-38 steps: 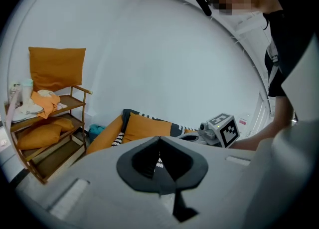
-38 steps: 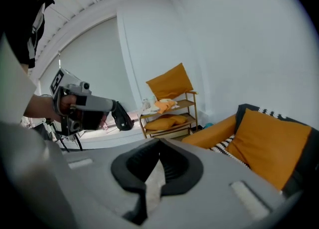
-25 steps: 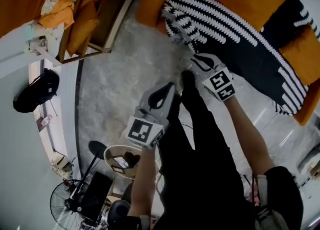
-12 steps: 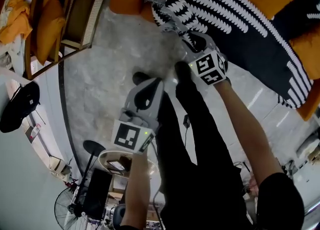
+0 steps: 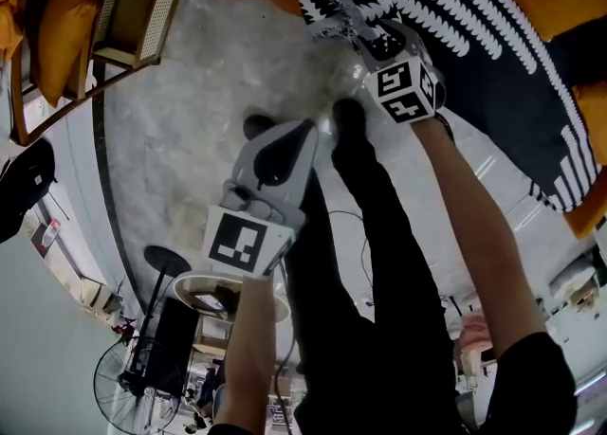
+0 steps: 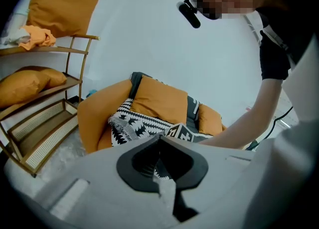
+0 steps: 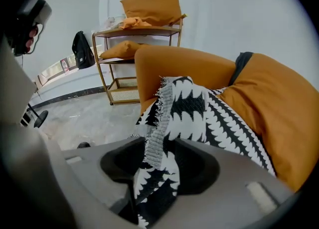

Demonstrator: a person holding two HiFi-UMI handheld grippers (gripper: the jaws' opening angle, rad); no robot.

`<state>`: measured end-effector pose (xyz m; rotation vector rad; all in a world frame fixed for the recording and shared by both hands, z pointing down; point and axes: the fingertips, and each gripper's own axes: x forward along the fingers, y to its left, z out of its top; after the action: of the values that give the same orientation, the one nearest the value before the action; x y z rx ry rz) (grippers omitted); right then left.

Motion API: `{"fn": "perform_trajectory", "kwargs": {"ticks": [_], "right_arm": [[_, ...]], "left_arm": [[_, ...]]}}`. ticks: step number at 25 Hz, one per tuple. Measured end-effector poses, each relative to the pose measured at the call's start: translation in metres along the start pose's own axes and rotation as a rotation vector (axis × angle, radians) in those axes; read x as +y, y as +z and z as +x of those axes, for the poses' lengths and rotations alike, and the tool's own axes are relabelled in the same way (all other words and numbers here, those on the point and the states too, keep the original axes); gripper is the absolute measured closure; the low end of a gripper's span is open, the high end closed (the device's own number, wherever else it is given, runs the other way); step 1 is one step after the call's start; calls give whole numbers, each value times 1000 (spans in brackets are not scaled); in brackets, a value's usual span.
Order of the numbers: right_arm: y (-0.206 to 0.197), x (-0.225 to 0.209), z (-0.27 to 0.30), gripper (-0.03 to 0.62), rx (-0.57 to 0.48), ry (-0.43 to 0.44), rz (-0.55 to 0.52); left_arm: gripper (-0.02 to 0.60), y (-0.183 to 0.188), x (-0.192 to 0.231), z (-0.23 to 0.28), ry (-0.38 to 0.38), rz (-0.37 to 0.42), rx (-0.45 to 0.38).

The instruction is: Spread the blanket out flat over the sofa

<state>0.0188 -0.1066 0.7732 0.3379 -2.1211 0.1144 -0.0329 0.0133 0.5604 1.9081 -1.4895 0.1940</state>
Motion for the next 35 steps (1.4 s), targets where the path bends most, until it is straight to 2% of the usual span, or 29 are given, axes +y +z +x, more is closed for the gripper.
{"fn": "perform_trajectory", "kwargs": {"ticks": [6, 9, 12, 19, 22, 24, 28, 35], "right_arm": [[-3, -8, 21, 402, 23, -15, -29], [-3, -11, 27, 464, 36, -21, -36], [-6, -14, 33, 468, 55, -21, -35], [-13, -16, 42, 522, 87, -34, -61], [-14, -17, 46, 522, 79, -26, -40], [-13, -17, 47, 495, 59, -10, 3], [-13, -18, 49, 482, 29, -8, 55], [-16, -19, 58, 494, 58, -37, -13]], "left_arm": [[571, -6, 6, 10, -20, -4, 17], [571, -7, 9, 13, -36, 10, 30], [571, -5, 12, 15, -47, 24, 34], [571, -5, 18, 16, -61, 39, 46], [571, -9, 19, 16, -65, 40, 54], [571, -12, 19, 17, -64, 41, 58], [571, -17, 17, 17, -64, 43, 62], [571, -20, 20, 19, -65, 38, 67]]}}
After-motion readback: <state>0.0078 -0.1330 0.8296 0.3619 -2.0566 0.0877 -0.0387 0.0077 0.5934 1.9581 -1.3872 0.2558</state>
